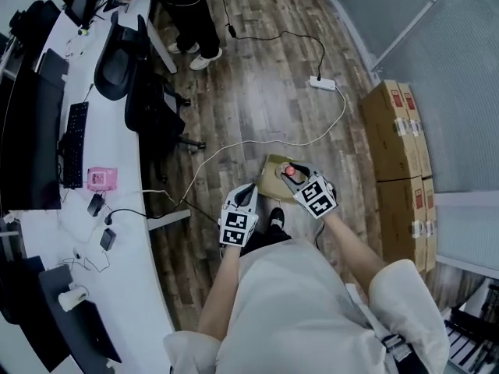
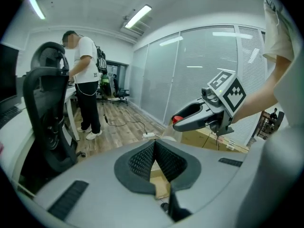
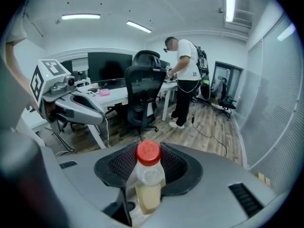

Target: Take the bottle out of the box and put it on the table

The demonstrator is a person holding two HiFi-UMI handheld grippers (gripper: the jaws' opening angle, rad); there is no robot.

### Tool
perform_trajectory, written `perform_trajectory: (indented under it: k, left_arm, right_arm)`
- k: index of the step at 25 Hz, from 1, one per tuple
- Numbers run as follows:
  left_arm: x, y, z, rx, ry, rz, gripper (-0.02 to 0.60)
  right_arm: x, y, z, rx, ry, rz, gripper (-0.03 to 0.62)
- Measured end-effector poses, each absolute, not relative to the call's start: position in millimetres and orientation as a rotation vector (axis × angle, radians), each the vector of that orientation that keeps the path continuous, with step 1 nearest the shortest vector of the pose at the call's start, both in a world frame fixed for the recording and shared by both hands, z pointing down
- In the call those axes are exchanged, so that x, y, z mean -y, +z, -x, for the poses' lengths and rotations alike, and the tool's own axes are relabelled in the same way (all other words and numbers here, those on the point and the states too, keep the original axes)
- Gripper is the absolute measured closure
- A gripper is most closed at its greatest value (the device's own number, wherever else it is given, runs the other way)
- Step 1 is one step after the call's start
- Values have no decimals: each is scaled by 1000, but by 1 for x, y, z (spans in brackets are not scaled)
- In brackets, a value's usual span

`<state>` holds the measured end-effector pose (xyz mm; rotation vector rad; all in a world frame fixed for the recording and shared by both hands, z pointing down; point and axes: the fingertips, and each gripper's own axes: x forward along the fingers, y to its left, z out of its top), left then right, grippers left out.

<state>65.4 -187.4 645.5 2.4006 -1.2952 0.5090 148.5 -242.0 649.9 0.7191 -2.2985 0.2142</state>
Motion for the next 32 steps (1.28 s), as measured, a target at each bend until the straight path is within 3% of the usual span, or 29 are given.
perform_trajectory:
  k: [16, 27, 32]
  left_arm:
    - [114, 644, 174, 1861, 276, -1952, 568]
    - [-56, 647, 328, 2248, 94, -1438, 568]
    - [-147, 629, 373, 2384, 48, -1198, 568]
  right_arm:
    - [167, 606, 119, 2457, -62, -48, 414]
    - [6, 578, 315, 2456, -314, 581, 413]
    - [-76, 556, 373, 2447, -332, 784, 414]
